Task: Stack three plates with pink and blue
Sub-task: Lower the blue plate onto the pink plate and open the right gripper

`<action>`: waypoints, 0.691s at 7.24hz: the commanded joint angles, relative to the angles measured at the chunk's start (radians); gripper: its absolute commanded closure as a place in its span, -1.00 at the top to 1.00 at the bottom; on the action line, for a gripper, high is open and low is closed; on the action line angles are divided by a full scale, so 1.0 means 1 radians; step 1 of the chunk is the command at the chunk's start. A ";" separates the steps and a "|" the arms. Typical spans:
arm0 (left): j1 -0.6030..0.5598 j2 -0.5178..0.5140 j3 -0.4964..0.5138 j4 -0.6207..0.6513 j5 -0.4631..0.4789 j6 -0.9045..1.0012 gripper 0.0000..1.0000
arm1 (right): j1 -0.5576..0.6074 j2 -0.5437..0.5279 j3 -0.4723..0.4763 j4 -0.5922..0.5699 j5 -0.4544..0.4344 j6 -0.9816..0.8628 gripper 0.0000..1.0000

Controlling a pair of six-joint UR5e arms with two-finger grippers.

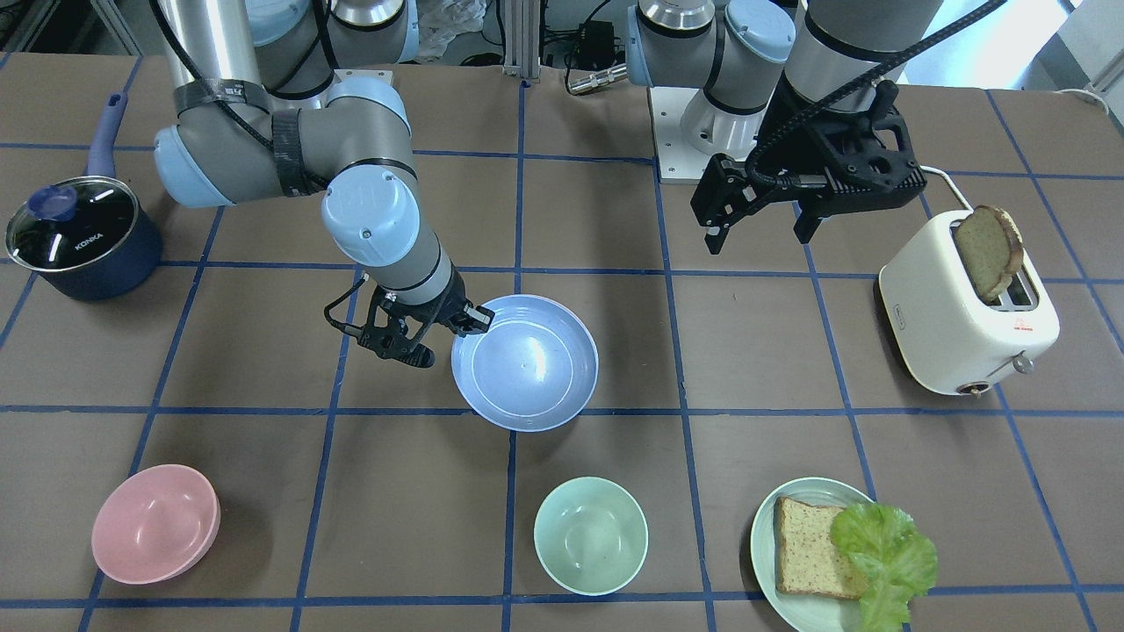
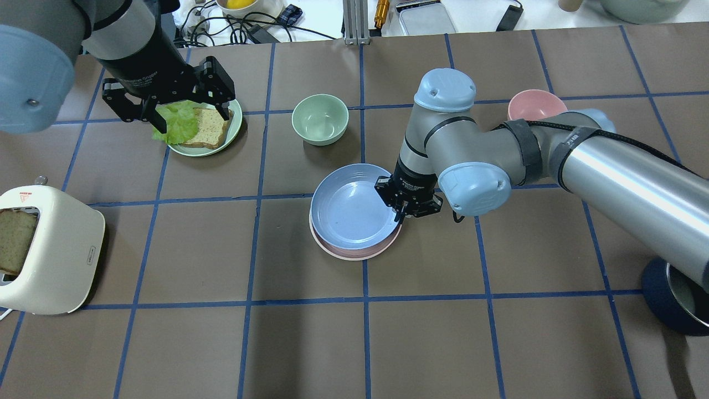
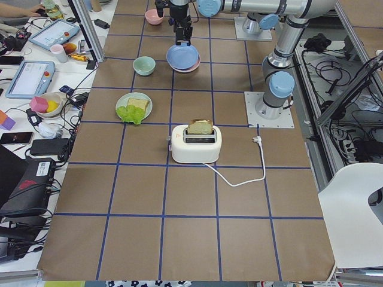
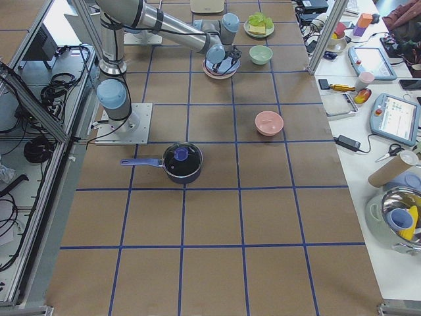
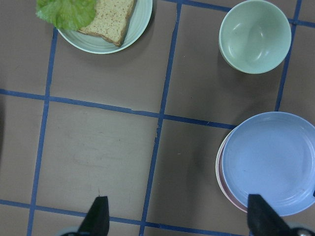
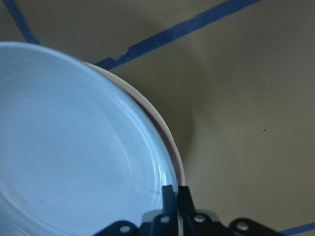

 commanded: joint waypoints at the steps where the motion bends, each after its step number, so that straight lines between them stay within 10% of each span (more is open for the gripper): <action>1: 0.000 0.000 0.000 -0.001 0.000 0.000 1.00 | 0.000 0.001 -0.002 -0.010 0.001 -0.001 -0.38; 2: 0.001 0.002 -0.001 -0.001 0.000 0.000 1.00 | 0.000 0.001 -0.009 -0.012 0.001 0.000 0.13; 5: 0.000 0.002 0.000 -0.001 0.000 0.000 1.00 | -0.019 -0.002 -0.046 -0.010 -0.016 -0.008 0.41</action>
